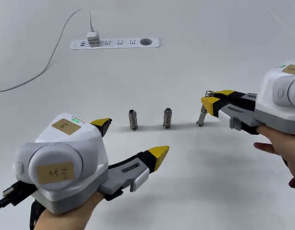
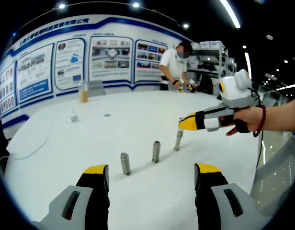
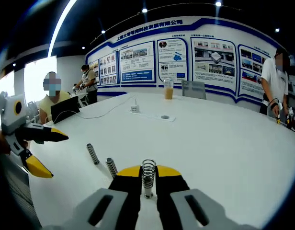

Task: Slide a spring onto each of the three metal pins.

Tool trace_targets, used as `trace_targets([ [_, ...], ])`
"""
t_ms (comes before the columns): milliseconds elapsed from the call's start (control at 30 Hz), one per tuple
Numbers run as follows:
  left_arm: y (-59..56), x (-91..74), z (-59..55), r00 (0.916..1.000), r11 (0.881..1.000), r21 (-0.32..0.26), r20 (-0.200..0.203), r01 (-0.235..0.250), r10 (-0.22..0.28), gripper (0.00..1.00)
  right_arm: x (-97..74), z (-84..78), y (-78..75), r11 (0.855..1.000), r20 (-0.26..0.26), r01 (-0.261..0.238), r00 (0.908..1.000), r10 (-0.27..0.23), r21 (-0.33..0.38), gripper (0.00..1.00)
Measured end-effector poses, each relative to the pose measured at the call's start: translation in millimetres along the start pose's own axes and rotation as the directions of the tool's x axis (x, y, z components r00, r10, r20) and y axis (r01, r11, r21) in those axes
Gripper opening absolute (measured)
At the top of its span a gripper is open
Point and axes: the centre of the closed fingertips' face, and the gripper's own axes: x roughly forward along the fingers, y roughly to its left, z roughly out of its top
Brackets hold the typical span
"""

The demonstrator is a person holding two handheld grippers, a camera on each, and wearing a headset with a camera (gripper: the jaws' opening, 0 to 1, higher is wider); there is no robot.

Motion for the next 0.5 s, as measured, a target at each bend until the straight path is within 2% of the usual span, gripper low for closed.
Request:
trace_targets([
  [500,2.4,-1.2,2.3,1.0000,1.000,-0.002,0.000,-0.006,0.006,0.74,8.7,-18.9,-1.5,0.999,-0.059,-0.002,0.9983,0.004,0.032,0.12],
])
